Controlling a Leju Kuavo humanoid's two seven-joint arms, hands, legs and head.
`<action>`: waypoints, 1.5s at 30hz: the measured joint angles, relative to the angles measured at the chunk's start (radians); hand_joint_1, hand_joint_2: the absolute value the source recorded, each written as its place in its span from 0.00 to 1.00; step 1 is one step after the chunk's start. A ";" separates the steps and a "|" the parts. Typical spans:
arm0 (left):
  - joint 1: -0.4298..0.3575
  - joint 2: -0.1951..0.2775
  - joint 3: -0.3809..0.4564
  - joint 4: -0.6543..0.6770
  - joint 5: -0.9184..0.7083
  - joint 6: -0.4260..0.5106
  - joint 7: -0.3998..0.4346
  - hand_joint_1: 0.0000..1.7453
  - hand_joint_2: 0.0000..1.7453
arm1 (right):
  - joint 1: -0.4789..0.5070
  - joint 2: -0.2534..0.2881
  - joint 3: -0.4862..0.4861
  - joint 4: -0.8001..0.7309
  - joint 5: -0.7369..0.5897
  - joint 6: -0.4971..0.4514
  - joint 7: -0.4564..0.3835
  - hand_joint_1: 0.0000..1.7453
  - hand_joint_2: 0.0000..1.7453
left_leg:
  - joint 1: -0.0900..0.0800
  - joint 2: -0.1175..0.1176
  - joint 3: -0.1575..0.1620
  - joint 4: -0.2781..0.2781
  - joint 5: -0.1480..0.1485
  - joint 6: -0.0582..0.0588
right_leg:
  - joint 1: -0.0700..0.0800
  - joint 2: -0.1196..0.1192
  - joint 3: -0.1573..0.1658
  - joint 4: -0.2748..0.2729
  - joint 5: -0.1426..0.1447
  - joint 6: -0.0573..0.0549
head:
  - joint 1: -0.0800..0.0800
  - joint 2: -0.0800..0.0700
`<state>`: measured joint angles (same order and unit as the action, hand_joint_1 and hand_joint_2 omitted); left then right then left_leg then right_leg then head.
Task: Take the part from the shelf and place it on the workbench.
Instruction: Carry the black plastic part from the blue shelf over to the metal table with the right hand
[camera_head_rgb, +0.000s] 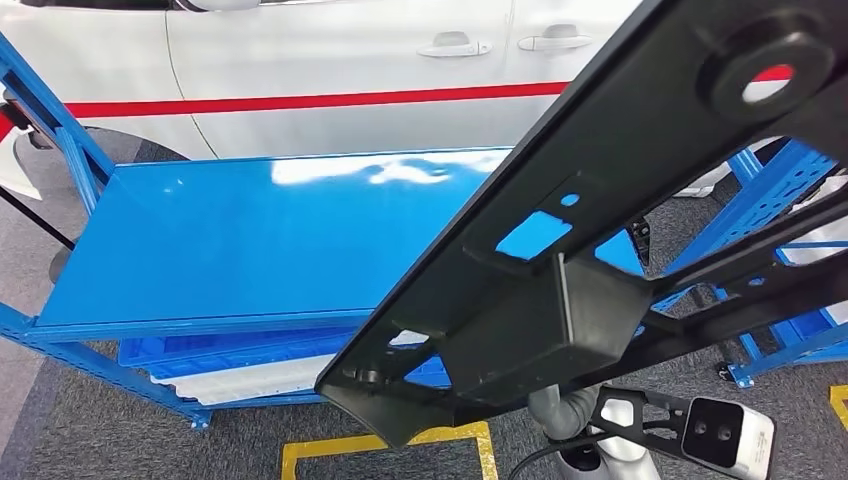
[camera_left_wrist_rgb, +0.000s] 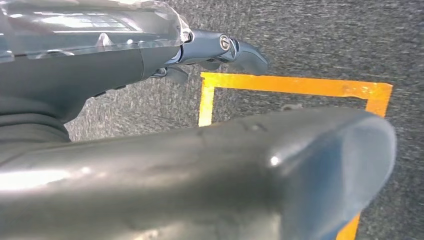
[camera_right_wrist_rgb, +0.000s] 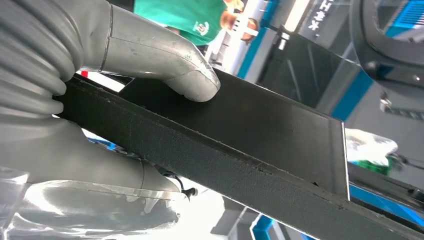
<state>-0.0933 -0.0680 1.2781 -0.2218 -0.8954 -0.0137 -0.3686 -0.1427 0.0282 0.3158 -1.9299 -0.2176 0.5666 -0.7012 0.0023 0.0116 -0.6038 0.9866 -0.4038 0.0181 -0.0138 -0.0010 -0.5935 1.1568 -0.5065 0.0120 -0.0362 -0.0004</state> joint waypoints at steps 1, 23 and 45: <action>-0.001 0.000 0.000 0.000 -0.002 0.002 -0.003 0.00 0.00 | -0.016 -0.006 0.000 0.005 -0.014 -0.005 0.000 1.00 1.00 | 0.000 0.000 -0.011 0.007 0.006 -0.004 | 0.002 0.000 0.047 -0.069 0.000 -0.004 | 0.000 0.000; -0.007 0.017 -0.007 0.000 -0.017 -0.004 -0.022 0.00 0.00 | -0.059 -0.069 -0.004 0.018 -0.046 -0.076 0.000 1.00 1.00 | 0.009 -0.006 0.094 -0.022 -0.056 0.001 | 0.000 -0.006 -0.055 -0.096 0.042 0.004 | 0.000 0.000; -0.006 0.015 -0.002 0.000 0.017 0.011 -0.046 0.00 0.00 | -0.069 -0.068 0.020 0.028 -0.038 -0.070 0.001 1.00 1.00 | 0.012 -0.008 -0.018 0.259 -0.095 -0.053 | 0.005 -0.012 -0.045 -0.159 0.114 -0.043 | -0.001 0.000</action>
<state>-0.0988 -0.0527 1.2765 -0.2218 -0.8787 -0.0029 -0.4146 -0.2117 -0.0398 0.3353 -1.9020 -0.2558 0.4971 -0.7000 0.0147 0.0037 -0.6216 1.2454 -0.4983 -0.0353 -0.0087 -0.0133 -0.6388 0.9980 -0.3921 -0.0308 -0.0370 -0.0004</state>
